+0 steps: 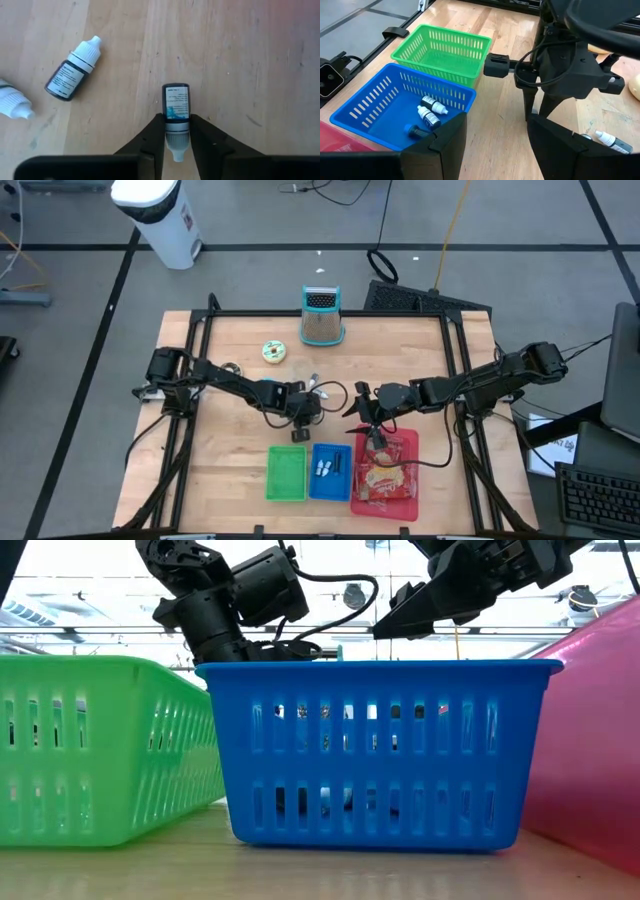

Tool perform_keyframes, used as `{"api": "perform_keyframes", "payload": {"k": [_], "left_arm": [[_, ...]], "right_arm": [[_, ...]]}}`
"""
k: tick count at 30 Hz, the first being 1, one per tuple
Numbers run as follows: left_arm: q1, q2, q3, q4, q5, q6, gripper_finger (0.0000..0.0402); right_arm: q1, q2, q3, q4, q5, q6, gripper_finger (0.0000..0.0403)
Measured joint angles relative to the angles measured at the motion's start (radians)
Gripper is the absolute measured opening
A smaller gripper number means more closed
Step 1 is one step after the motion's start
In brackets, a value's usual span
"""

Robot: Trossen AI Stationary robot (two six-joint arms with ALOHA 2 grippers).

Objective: Pick & Place Food Item
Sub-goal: Put the dark blue food coloring bottle into the blue bin

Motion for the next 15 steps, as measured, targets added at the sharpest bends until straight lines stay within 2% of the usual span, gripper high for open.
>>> {"api": "perform_keyframes", "payload": {"k": [5, 11, 15], "left_arm": [[-0.014, -0.015, 0.000, -0.018, -0.121, 0.110, 0.0069], [-0.050, -0.083, 0.035, -0.052, -0.392, 0.262, 0.0049], [-0.086, -0.123, 0.074, -0.042, -0.572, 0.400, 0.0062]], "right_arm": [[0.000, 0.000, 0.000, 0.000, 0.017, 0.004, 0.0196], [-0.038, 0.000, -0.001, 0.003, 0.175, 0.161, 0.0196], [-0.090, 0.002, -0.001, 0.016, 0.186, 0.270, 0.0196]]}}
